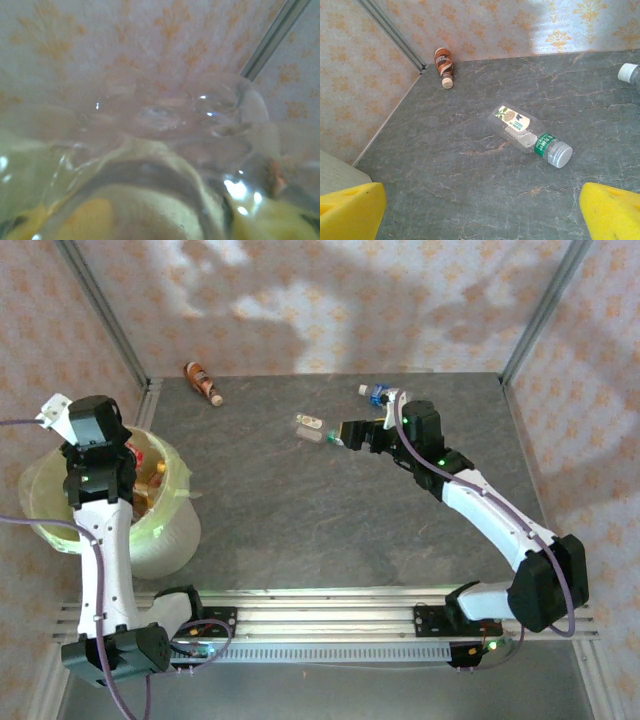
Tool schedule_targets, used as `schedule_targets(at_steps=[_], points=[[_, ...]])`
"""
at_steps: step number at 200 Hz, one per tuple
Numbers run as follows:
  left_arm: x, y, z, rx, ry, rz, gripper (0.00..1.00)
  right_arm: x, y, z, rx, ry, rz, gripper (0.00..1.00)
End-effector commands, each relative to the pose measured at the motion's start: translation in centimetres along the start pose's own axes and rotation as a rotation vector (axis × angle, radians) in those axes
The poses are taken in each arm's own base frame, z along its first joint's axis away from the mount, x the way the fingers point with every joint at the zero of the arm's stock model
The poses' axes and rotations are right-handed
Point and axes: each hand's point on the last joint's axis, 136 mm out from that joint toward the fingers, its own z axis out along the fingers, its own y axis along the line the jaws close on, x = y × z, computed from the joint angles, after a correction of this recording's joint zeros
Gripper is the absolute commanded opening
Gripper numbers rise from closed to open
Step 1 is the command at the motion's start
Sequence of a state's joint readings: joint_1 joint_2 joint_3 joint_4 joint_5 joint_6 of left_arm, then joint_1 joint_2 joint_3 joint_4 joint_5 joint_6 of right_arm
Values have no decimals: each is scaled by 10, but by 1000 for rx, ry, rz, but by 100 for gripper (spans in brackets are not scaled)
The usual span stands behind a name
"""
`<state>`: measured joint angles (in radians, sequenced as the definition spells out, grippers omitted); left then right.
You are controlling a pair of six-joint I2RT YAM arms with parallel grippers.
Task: Put the plastic bottles in the bin
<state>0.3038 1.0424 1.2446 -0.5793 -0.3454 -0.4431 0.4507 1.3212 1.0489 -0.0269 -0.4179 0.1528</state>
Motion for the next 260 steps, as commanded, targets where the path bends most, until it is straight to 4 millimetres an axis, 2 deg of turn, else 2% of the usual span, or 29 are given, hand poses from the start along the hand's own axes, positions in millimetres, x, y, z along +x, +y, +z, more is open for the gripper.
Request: schedule_targets(at_steps=[1, 12, 25, 49, 76, 99, 135, 171, 191, 203, 222, 238, 260], points=[[3, -2, 1, 37, -10, -102, 55, 0, -4, 2, 10, -4, 14, 99], [11, 4, 3, 17, -2, -129, 60, 2, -5, 3, 11, 1, 13, 99], [18, 11, 1, -8, 13, -149, 72, 1, -5, 4, 10, 2, 15, 99], [10, 18, -22, -11, 49, -160, 90, 1, -4, 7, 6, 10, 23, 99], [-12, 9, -50, 74, 51, -141, 98, 1, -4, 12, 0, 16, 41, 99], [-24, 0, -56, 112, 54, -118, 100, 0, -2, 17, -11, 29, 57, 99], [-41, -1, -37, 11, 29, -35, 100, -1, 1, 22, -26, 37, 80, 99], [-61, -18, -8, 4, 32, 28, 100, -1, 1, 22, -27, 45, 84, 99], [-67, -11, 10, -50, 44, 23, 100, 0, 1, 22, -24, 49, 87, 99], [-63, -6, 21, -57, 72, 5, 100, 1, 0, 22, -22, 50, 89, 99], [-41, -5, 33, -37, 159, -26, 100, 3, -1, 23, -19, 53, 93, 99], [-25, -4, 29, -9, 202, -44, 100, 3, -2, 23, -18, 56, 95, 99], [-18, 6, 12, 2, 185, -82, 100, 3, -2, 26, -20, 57, 97, 99]])
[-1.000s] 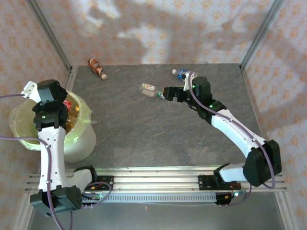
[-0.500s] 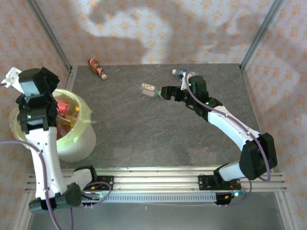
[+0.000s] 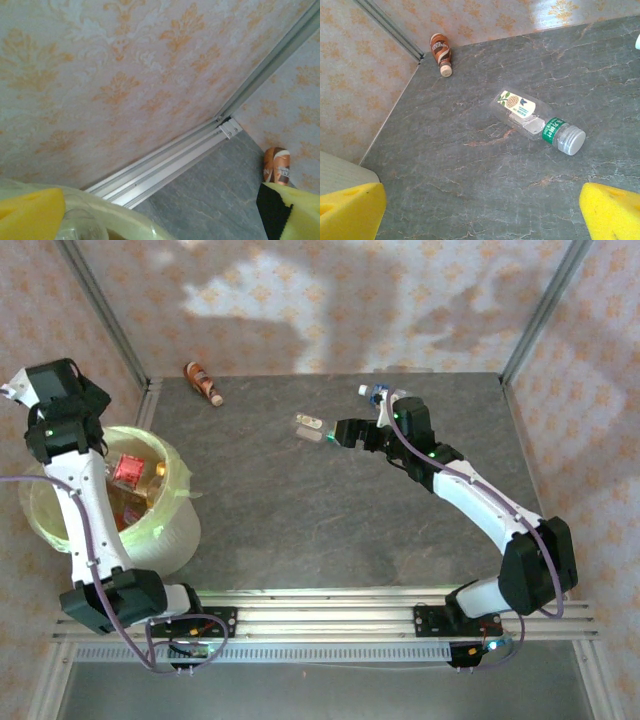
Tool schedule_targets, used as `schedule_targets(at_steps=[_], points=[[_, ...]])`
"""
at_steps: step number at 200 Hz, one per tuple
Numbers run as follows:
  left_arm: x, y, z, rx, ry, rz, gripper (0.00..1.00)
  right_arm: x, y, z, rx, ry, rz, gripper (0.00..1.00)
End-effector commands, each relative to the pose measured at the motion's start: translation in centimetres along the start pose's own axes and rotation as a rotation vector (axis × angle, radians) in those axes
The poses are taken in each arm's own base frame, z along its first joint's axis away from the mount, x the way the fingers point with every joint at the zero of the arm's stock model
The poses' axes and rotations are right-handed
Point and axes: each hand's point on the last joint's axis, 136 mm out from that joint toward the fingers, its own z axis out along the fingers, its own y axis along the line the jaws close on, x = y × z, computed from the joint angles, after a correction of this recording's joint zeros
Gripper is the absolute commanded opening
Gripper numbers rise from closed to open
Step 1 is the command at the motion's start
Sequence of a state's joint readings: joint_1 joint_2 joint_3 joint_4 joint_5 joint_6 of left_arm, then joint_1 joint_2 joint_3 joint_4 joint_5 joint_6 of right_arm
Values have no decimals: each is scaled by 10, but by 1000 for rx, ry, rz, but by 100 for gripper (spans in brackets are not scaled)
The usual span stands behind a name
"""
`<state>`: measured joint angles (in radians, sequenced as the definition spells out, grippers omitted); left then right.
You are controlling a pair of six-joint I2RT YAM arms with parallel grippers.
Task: Put the plastic bottles in the bin
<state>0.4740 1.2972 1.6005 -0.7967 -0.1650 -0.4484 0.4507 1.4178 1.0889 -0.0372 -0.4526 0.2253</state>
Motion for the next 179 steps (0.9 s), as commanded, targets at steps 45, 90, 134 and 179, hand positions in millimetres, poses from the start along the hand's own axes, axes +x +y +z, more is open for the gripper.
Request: schedule_targets(at_steps=[45, 90, 134, 179], points=[[47, 28, -26, 3, 85, -36, 100, -13, 9, 8, -42, 0, 29, 99], [56, 26, -9, -21, 128, -17, 100, -10, 8, 9, -45, 7, 34, 99], [44, 17, -14, 6, 122, -20, 100, -11, 6, 3, -25, -11, 20, 99], [30, 2, -41, 107, 118, -59, 100, -22, -2, -8, 31, -71, -8, 99]])
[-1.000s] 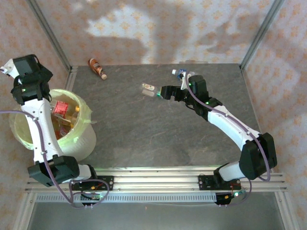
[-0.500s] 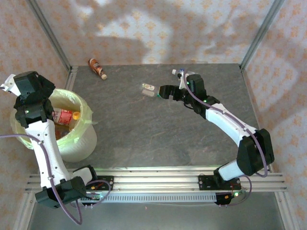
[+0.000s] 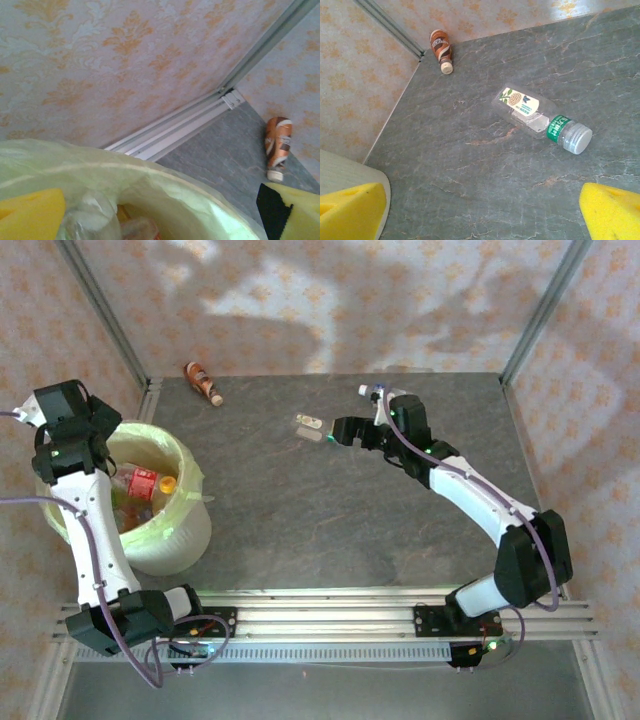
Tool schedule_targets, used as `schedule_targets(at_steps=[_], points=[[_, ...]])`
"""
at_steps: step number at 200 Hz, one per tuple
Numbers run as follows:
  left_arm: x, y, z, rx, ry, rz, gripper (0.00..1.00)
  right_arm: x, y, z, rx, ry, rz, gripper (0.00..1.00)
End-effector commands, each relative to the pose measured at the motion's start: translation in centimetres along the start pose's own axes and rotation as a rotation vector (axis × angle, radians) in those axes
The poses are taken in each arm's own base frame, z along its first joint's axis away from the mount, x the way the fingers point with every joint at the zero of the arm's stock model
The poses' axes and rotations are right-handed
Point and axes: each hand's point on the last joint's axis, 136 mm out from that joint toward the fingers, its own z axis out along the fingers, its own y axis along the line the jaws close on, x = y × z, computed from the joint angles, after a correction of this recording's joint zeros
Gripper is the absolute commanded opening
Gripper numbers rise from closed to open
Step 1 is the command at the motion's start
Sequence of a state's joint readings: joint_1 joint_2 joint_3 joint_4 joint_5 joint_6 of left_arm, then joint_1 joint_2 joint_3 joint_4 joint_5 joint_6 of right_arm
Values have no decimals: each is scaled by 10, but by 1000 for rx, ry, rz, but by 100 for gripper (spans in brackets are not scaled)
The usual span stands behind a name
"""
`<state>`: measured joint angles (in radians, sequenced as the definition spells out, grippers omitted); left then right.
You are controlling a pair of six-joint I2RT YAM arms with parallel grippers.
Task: Put the plastic bottles in the bin
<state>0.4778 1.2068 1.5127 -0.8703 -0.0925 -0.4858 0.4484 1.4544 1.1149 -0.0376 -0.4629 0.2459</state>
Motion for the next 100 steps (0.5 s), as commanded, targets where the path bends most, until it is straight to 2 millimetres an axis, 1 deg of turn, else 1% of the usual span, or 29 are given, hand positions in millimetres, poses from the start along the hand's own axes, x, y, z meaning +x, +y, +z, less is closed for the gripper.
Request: schedule_targets(at_steps=[1, 18, 21, 32, 47, 60, 83, 100], points=[[-1, -11, -26, 87, 22, -39, 100, -21, 0, -17, 32, -87, -33, 99], [-6, -12, -39, 112, -6, -50, 100, -27, -4, -22, 53, -120, -29, 99], [-7, -13, -41, 117, -11, -77, 100, -28, -6, -23, 57, -125, -25, 99], [-8, -18, -48, 154, -8, -97, 100, -31, -9, -27, 70, -148, -17, 99], [-8, -35, -58, 251, 13, -120, 100, -36, -15, -32, 86, -179, 4, 99], [-10, -53, -71, 335, 10, -131, 100, -41, -21, -36, 98, -204, 25, 99], [-14, -73, -95, 396, -42, -105, 99, -45, -34, -41, 121, -232, 73, 99], [-10, -91, -104, 446, -40, -88, 99, -45, -41, -42, 129, -238, 103, 99]])
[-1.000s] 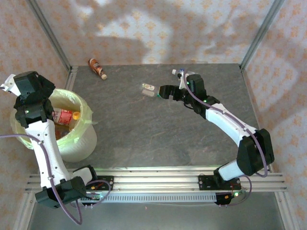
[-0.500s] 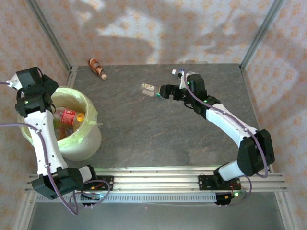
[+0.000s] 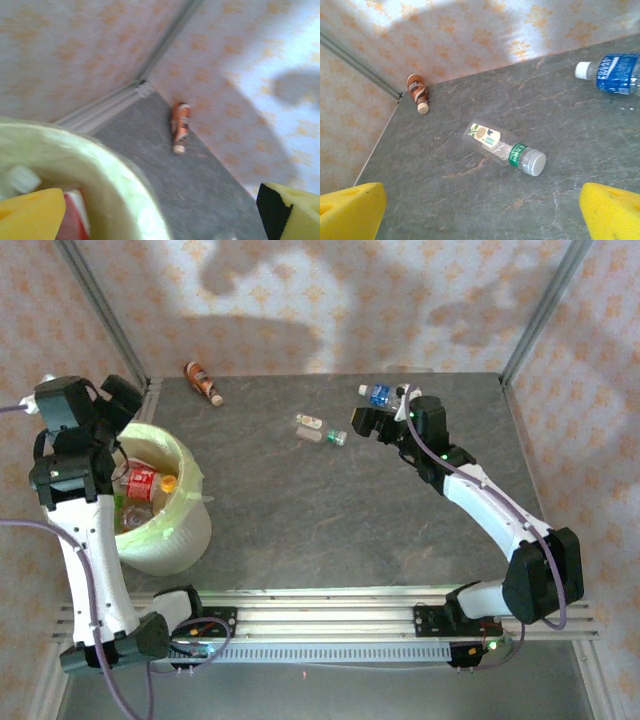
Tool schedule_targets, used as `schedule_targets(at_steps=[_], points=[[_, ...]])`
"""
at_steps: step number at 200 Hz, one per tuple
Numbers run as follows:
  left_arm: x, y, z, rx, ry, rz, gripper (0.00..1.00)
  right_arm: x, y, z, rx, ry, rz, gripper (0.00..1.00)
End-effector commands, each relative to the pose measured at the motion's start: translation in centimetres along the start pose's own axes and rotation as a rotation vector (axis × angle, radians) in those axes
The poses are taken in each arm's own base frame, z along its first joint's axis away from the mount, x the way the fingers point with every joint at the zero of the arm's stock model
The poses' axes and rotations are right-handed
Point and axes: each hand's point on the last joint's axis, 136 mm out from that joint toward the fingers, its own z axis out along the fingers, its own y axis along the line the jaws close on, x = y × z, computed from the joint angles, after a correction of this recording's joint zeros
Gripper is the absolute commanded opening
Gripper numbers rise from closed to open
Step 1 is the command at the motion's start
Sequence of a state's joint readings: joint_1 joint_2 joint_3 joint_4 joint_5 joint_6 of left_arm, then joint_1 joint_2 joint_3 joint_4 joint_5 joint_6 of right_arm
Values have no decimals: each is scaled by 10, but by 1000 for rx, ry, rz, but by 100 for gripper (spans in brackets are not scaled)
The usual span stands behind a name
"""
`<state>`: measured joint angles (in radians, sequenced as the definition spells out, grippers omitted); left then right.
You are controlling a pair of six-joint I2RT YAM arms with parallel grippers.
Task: Put the plastic bottles in the bin
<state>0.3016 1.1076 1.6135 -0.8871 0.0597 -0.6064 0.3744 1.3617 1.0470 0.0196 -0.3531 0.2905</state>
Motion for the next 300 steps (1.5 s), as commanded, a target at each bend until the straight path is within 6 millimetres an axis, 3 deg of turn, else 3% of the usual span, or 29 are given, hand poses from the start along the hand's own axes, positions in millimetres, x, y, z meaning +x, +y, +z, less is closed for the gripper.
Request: schedule_targets(at_steps=[1, 38, 71, 102, 155, 170, 177, 222, 253, 282, 300], points=[[-10, -30, -16, 92, -53, -15, 99, -16, -8, -7, 16, -75, 51, 99], [14, -92, -12, 244, -39, 61, 99, -16, -19, -8, 48, -80, 71, 99], [54, -160, -9, 302, -28, 277, 99, -21, -33, -12, 114, -107, 117, 99], [105, -213, 3, 329, 22, 431, 100, -18, -44, -20, 168, -108, 131, 99], [223, -256, 73, 332, 253, 488, 100, -6, -65, -45, 314, -73, 115, 99], [247, -263, 92, 301, 305, 518, 100, -4, -66, -53, 333, -61, 94, 99], [267, -261, 110, 266, 336, 547, 100, -4, -67, -57, 344, -63, 88, 99], [343, -254, 167, 107, 475, 379, 100, -8, -67, -78, 372, -77, 55, 99], [366, -233, 205, -40, 407, 213, 100, -10, -65, -90, 385, -71, 37, 99], [389, -201, 226, -186, 370, 115, 100, -7, -67, -105, 409, -68, 13, 99], [402, -192, 236, -223, 372, 79, 100, -4, -69, -112, 423, -71, 1, 99]])
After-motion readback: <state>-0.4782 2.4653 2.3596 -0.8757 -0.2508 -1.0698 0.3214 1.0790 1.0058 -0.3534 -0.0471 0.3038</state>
